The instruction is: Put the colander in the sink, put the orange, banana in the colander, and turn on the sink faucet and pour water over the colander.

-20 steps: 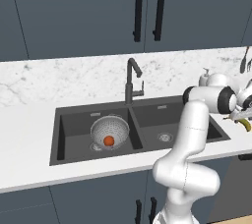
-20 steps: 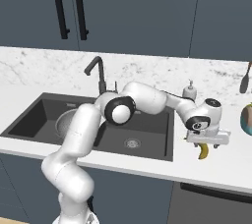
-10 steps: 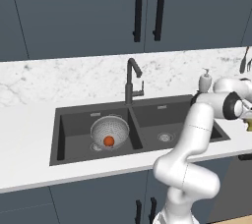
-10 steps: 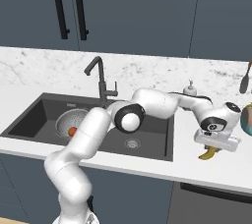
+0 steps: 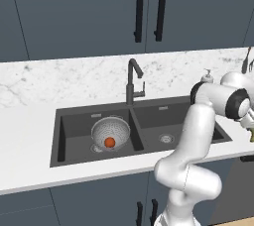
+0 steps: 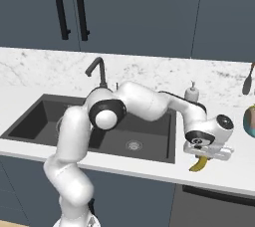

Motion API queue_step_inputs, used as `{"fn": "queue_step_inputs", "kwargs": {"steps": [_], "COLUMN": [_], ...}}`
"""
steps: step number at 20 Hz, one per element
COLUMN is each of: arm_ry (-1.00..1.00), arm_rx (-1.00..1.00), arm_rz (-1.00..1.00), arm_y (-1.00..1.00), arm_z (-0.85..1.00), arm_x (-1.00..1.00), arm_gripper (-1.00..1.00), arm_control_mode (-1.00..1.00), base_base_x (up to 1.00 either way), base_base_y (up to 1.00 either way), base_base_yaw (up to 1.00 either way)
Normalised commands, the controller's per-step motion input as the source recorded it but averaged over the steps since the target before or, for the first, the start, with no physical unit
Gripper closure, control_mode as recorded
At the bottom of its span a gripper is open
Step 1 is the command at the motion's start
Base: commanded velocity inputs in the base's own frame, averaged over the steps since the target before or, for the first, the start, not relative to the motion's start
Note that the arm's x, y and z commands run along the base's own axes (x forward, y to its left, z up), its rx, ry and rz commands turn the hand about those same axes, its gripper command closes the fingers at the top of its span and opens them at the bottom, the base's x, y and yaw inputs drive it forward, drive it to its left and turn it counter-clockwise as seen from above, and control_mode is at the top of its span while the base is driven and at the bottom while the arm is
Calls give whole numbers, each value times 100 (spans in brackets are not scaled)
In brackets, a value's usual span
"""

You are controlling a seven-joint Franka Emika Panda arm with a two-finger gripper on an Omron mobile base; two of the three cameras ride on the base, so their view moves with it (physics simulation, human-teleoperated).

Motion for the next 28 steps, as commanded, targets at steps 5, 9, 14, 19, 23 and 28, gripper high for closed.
{"fn": "queue_step_inputs", "kwargs": {"steps": [5,9,14,19,23,28], "arm_ry": [0,0,0,0,7,10], "arm_rx": [-25,-15,-11,-11,-9,-3], "arm_rz": [17,15,13,11,14,22], "arm_y": [100,100,100,99,84,67], "arm_z": [97,97,67,61,80,81], "arm_x": [0,0,0,0,0,0], "arm_gripper": [100,100,100,100,100,100], "arm_control_mode": [-100,-100,-100,-100,-100,-100], "base_base_x": [0,0,0,0,0,0], "base_base_y": [0,0,0,0,0,0], "base_base_yaw": [0,0,0,0,0,0]}}
